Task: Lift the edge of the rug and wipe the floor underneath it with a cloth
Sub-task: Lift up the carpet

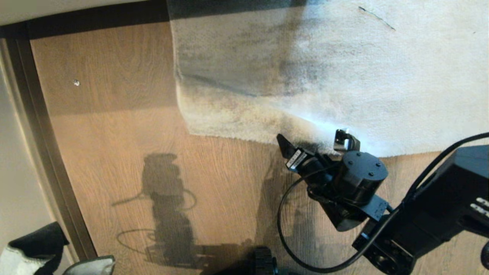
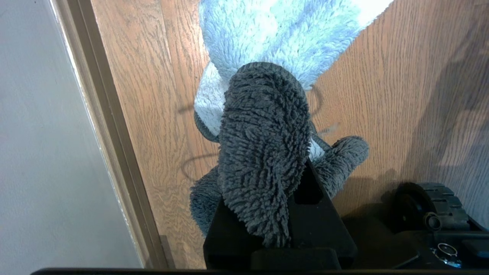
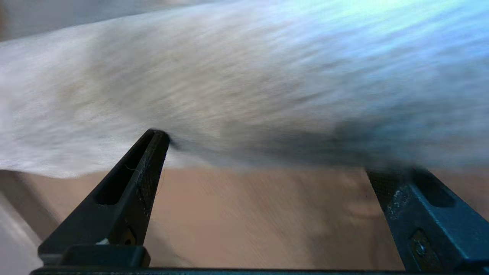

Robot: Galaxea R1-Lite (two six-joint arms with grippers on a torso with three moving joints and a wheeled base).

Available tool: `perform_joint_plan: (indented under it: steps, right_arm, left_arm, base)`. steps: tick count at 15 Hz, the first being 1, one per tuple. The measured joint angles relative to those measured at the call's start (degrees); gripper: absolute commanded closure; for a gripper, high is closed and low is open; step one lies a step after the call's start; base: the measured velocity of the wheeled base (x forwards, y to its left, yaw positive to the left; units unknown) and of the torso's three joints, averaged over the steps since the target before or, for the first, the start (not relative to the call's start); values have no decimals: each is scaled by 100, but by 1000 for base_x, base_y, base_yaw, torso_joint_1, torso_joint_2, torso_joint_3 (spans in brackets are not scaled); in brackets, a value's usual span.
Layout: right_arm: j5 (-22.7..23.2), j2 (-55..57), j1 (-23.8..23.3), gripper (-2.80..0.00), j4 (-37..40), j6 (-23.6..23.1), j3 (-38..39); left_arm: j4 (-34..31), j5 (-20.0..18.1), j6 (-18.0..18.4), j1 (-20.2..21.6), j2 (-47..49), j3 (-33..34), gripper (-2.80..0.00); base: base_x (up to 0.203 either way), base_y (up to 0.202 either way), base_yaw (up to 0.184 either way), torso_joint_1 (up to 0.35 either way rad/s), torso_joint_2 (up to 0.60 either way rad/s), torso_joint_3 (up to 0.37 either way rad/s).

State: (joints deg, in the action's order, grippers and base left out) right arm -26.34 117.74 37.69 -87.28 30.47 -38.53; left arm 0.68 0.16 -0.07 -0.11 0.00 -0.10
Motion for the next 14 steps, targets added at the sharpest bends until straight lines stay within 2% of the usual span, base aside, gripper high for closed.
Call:
perform_joint_plan:
  steps: [5, 7, 10, 14]
  right_arm:
    - [27, 101, -636, -280, 11, 24, 61]
    - [35, 61, -724, -280, 10, 247, -44]
    - [-17, 47, -652, -280, 0, 648, -464]
    - [-17, 242, -248, -280, 0, 759, -1353]
  left_arm:
    - [0, -2, 0, 1, 0, 0, 0]
    - [0, 0, 0, 1, 0, 2, 0]
    - [0, 0, 0, 3, 0, 2, 0]
    - [0, 0, 0, 1, 0, 2, 0]
  base:
    - [0, 0, 0, 0, 0, 0]
    - [0, 0, 0, 0, 0, 0]
    - [0, 0, 0, 0, 0, 0]
    - [0, 0, 0, 0, 0, 0]
